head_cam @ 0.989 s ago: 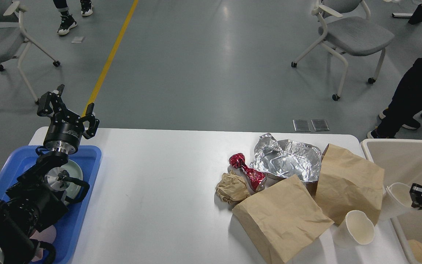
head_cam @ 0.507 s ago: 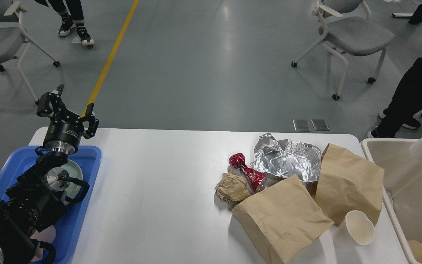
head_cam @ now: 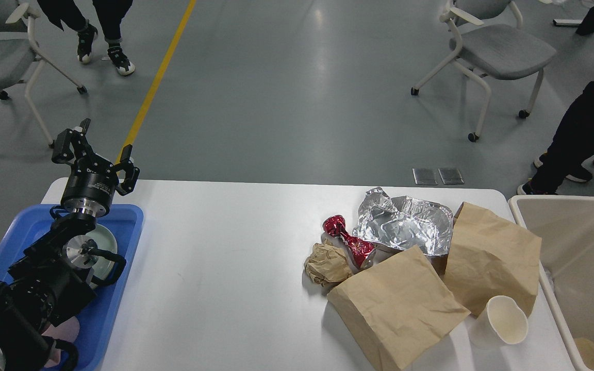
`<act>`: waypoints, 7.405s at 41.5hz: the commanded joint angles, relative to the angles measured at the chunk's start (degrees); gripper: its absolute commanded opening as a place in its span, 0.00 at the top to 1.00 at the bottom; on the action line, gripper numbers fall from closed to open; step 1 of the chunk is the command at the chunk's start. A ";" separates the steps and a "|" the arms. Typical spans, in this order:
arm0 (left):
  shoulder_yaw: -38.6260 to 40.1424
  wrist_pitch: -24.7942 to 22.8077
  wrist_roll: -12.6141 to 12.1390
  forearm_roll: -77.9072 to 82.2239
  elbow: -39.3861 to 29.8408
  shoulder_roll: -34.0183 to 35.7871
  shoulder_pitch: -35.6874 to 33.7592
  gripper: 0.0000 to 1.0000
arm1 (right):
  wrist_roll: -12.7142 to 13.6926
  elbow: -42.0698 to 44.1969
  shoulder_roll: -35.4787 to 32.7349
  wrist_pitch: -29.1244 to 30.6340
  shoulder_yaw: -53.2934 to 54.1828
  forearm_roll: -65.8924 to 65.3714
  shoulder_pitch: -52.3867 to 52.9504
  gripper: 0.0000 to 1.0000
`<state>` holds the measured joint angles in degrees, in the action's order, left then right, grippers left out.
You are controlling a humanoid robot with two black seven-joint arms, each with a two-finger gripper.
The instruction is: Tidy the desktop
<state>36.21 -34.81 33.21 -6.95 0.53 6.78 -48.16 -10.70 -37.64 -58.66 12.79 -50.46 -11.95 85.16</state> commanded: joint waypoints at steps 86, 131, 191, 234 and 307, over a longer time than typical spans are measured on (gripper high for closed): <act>0.00 0.00 0.01 0.00 0.00 -0.02 0.00 0.03 | 1.12 -10.79 34.15 33.01 -27.94 8.34 8.63 0.00; -0.09 -0.09 0.01 0.00 0.00 0.07 0.00 0.03 | 1.12 -1.12 30.88 10.07 -10.45 9.05 -17.40 0.00; 0.00 0.00 0.01 0.00 0.00 -0.02 0.00 0.03 | 2.44 -6.21 15.16 18.24 -7.55 9.40 21.26 1.00; -0.09 -0.09 0.01 0.00 0.00 -0.02 0.00 0.03 | 2.71 13.12 15.50 -6.55 6.16 12.39 -31.38 0.00; 0.00 0.00 0.01 0.00 0.00 -0.02 0.00 0.03 | 7.62 -19.05 33.44 41.53 -26.44 7.73 13.65 0.00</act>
<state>36.20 -34.84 33.22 -6.97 0.53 6.78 -48.17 -4.91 -56.46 -23.35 54.31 -76.87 -3.05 103.94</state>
